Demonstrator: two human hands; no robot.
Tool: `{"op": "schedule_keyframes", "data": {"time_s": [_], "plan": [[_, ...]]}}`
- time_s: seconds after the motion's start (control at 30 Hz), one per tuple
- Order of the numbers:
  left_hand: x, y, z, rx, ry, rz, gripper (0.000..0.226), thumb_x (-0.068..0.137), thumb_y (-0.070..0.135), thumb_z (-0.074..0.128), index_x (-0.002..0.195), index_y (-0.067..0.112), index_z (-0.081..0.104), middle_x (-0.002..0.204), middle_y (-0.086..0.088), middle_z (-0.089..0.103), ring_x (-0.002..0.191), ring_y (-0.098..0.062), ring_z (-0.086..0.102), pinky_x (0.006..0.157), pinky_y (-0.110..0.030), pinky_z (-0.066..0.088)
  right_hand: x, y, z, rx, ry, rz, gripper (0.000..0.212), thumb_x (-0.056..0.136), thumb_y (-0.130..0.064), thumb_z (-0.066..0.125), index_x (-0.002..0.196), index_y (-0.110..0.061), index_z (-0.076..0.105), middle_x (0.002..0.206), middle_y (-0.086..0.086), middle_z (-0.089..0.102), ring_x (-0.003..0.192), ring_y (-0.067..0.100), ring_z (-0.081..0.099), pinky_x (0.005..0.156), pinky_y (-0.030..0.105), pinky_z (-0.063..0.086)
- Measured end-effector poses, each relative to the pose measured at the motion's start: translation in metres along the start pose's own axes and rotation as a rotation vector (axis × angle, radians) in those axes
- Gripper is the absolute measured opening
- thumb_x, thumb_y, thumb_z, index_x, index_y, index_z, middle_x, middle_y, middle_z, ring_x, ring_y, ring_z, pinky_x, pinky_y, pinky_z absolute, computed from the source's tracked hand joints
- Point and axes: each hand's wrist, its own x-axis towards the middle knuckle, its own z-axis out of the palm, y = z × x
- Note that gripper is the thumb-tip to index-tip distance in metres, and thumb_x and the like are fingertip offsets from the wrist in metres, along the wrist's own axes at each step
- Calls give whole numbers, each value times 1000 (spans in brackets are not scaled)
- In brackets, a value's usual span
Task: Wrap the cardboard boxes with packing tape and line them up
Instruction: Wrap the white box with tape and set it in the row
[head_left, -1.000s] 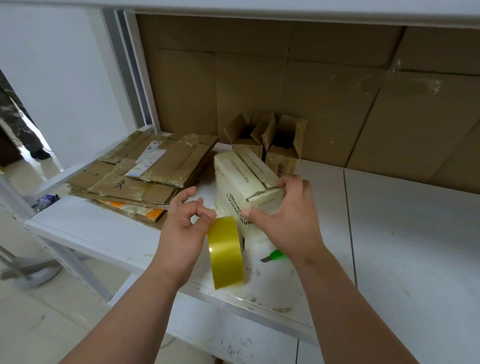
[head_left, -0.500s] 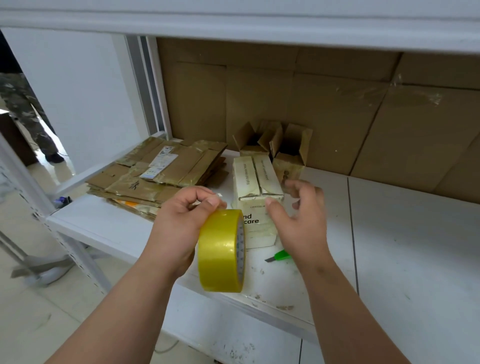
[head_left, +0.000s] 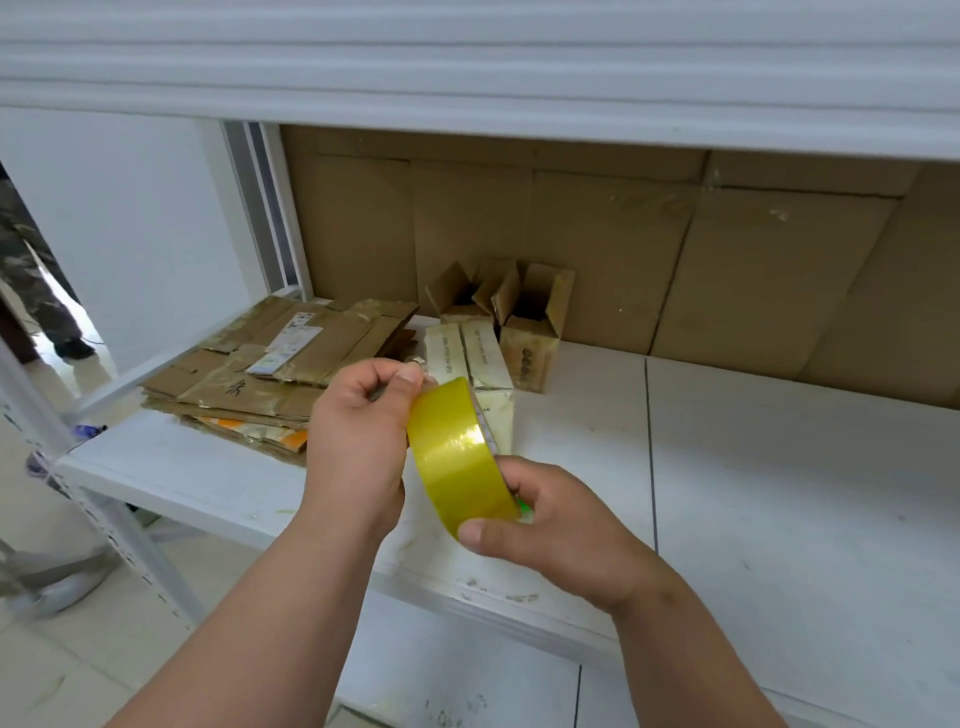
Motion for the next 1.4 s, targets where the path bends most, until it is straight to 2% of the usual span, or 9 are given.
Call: {"op": "schedule_keyframes", "data": {"time_s": [0.13,0.27,0.5,0.57,0.73,1.03,1.2,1.3,1.4], "plan": [[-5,2,7,-72,24,-21,19,97,13,60,79,12,67,88,-10,71,84,-23,65,68,-36,52,-15,-11,-18,2,44,-96,14,76,-27,72,88,-32,65,76,-18,64,71,-1,59,65,11,45],[-10,8,18,-144,49,-36,23,97,10,60,74,13,66,85,-10,70,89,-21,66,70,-36,52,-25,-15,-31,-79,80,-139,12,76,-34,73,83,-33,64,80,-7,66,74,10,61,64,17,47],[-8,15,25,-344,167,-108,26,96,8,61,71,17,64,66,3,69,86,-16,66,89,-41,57,-27,-3,-60,-199,188,-78,49,65,-65,65,87,-22,64,75,2,64,66,15,58,59,36,46],[-9,11,25,-359,192,-140,31,94,8,64,65,20,67,72,2,72,87,-14,67,93,-43,56,-26,-2,-69,-170,209,-73,50,65,-66,63,89,-22,66,74,-2,64,67,10,58,61,31,45],[-3,4,26,-403,311,-203,18,91,8,68,75,18,66,97,-1,76,100,-12,69,95,-40,55,-6,-7,-96,-163,228,-85,43,66,-62,60,88,-28,71,81,1,68,76,19,62,71,37,46],[8,-4,23,-482,252,-337,2,87,21,74,88,20,76,86,3,73,83,-13,71,88,-45,58,33,-8,-112,-309,295,-111,43,59,-67,58,89,-38,68,73,-14,66,72,11,61,69,30,47],[12,-8,27,-310,298,-179,12,89,8,70,80,14,66,79,-2,71,68,-14,66,87,-43,60,43,-11,-114,-312,274,-79,24,67,-53,63,81,-35,70,76,-12,67,72,7,62,63,25,45],[17,-10,25,-272,318,-123,13,88,4,71,98,12,67,74,-2,66,69,-14,66,86,-41,60,43,-10,-114,-309,271,-92,24,67,-53,63,82,-36,70,76,-12,67,71,4,61,61,21,43],[22,-11,19,-290,291,-134,50,87,2,71,133,11,53,70,-6,57,78,-17,67,88,-38,59,43,-11,-115,-310,280,-104,24,66,-52,64,82,-36,71,75,-14,67,70,1,60,59,15,42]]}}
